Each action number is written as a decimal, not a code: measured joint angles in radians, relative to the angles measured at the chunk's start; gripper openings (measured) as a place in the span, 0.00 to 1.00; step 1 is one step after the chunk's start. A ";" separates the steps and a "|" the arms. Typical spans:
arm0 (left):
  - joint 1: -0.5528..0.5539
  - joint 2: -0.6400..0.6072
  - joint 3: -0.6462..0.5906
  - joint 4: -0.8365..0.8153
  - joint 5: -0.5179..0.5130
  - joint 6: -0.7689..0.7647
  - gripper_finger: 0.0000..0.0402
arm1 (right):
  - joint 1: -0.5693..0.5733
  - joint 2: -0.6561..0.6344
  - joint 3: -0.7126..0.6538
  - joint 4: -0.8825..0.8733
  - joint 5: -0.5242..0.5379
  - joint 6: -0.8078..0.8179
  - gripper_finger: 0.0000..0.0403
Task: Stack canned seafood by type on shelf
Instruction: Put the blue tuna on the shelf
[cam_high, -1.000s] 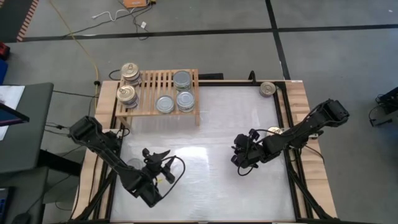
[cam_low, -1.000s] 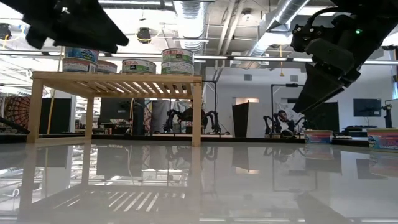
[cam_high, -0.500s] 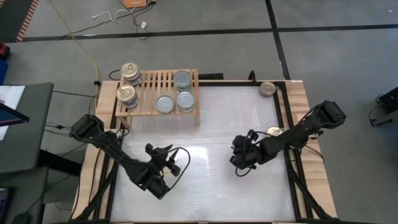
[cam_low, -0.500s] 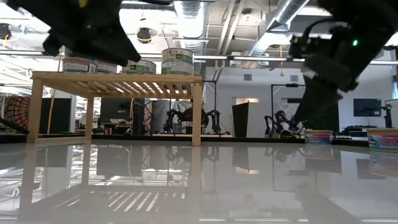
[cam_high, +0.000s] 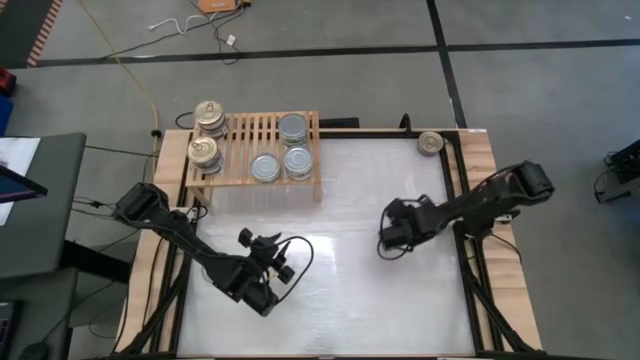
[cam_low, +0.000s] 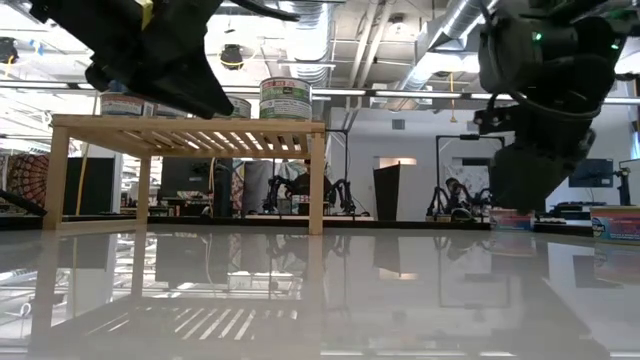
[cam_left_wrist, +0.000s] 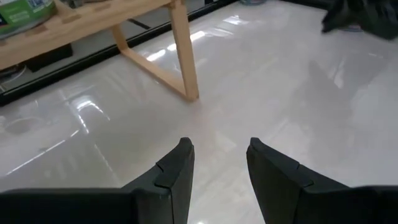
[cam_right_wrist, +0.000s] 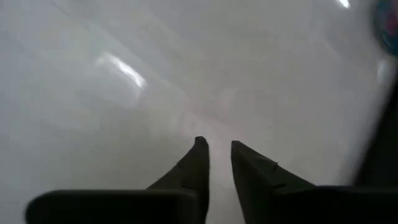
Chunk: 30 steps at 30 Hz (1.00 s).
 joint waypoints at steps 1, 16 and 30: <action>0.000 0.000 0.000 0.001 0.002 0.000 0.35 | -0.022 -0.019 0.000 -0.039 -0.010 0.000 0.24; 0.000 0.000 0.000 0.000 0.016 0.003 0.35 | -0.472 -0.188 0.000 -0.338 -0.243 -0.249 0.04; 0.000 0.001 0.000 0.003 0.023 0.001 0.35 | -0.534 0.049 0.000 -0.401 -0.313 -0.347 0.04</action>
